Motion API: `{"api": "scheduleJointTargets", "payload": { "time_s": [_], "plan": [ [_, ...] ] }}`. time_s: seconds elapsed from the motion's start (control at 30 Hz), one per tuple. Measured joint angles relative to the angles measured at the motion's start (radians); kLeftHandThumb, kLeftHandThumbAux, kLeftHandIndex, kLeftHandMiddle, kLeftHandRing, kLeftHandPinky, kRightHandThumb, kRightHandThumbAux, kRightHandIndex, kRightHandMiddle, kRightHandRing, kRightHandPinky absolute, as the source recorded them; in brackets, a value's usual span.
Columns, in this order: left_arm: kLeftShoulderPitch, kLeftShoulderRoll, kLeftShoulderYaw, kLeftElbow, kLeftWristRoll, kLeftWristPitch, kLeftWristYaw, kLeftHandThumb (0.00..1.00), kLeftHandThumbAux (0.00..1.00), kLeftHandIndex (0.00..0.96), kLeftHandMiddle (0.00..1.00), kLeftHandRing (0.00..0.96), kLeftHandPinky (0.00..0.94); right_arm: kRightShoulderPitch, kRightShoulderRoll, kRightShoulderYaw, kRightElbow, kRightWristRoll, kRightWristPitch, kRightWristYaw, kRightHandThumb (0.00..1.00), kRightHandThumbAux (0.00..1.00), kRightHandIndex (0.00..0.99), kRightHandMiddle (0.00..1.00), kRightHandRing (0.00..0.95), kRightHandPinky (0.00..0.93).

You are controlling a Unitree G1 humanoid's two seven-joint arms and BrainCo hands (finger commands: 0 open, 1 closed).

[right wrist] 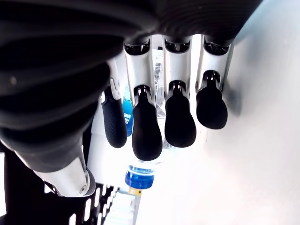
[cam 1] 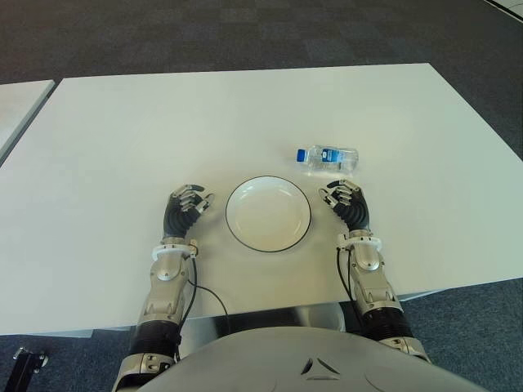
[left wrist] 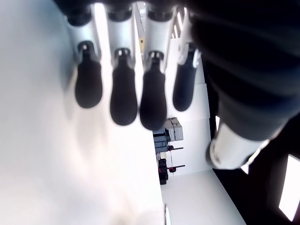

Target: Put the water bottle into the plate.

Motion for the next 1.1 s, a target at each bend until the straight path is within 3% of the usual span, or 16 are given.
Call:
{"api": "scheduleJointTargets", "payload": {
  "time_s": [0.47, 0.67, 0.73, 0.83, 0.93, 1.1],
  "plan": [
    [-0.004, -0.001, -0.006, 0.010, 0.000, -0.010, 0.000, 0.703, 0.716, 0.433, 0.685, 0.685, 0.665, -0.107, -0.186, 0.042, 0.034, -0.226, 0.059, -0.059, 0.696, 0.732, 0.423, 0.593, 0.606, 0.579],
    [-0.010, -0.003, -0.007, 0.021, 0.000, -0.017, 0.000, 0.703, 0.716, 0.433, 0.688, 0.689, 0.666, -0.161, -0.228, 0.062, 0.025, -0.284, 0.074, -0.074, 0.680, 0.732, 0.410, 0.489, 0.518, 0.504],
    [-0.013, -0.004, -0.007, 0.024, 0.000, -0.018, 0.000, 0.703, 0.716, 0.433, 0.682, 0.682, 0.655, -0.177, -0.240, 0.066, 0.010, -0.304, 0.093, -0.075, 0.676, 0.730, 0.406, 0.409, 0.434, 0.435],
    [-0.014, -0.007, -0.008, 0.024, 0.000, -0.011, 0.000, 0.703, 0.716, 0.433, 0.675, 0.672, 0.638, -0.207, -0.261, 0.072, -0.011, -0.329, 0.127, -0.068, 0.451, 0.677, 0.271, 0.346, 0.374, 0.381],
    [-0.014, -0.010, -0.008, 0.021, 0.000, -0.003, 0.002, 0.703, 0.716, 0.433, 0.670, 0.667, 0.639, -0.234, -0.277, 0.076, -0.034, -0.346, 0.157, -0.060, 0.387, 0.644, 0.204, 0.289, 0.327, 0.337],
    [-0.015, -0.019, -0.008, 0.013, 0.000, 0.007, 0.016, 0.703, 0.716, 0.433, 0.670, 0.667, 0.647, -0.283, -0.308, 0.100, -0.069, -0.380, 0.219, -0.010, 0.403, 0.565, 0.106, 0.133, 0.146, 0.169]
  ]
}}
